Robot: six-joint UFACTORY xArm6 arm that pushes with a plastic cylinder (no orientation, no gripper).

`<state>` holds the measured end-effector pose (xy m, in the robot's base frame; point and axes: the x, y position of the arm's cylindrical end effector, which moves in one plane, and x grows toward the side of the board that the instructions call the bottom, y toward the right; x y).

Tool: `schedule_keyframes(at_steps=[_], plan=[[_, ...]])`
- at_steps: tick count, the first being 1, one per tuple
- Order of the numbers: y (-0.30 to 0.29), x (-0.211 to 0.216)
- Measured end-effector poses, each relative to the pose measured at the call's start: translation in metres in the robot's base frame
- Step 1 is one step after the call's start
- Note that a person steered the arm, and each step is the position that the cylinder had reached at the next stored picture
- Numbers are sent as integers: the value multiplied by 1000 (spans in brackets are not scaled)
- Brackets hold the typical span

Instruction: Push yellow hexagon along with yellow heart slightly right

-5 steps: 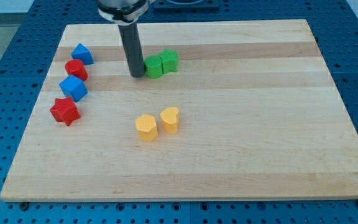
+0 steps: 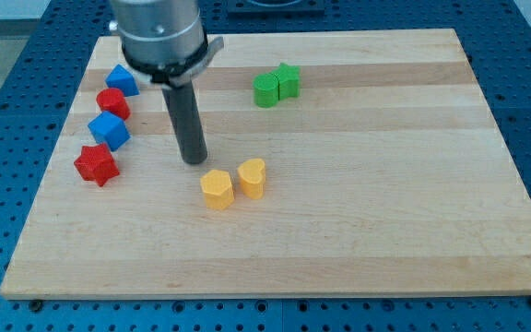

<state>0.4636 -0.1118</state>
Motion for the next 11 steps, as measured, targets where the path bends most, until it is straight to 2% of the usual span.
schedule_keyframes(at_steps=[2, 3, 7, 9, 10, 11], plan=[[-10, 62], [-2, 69], [15, 52], [57, 44], [51, 44], [6, 54]])
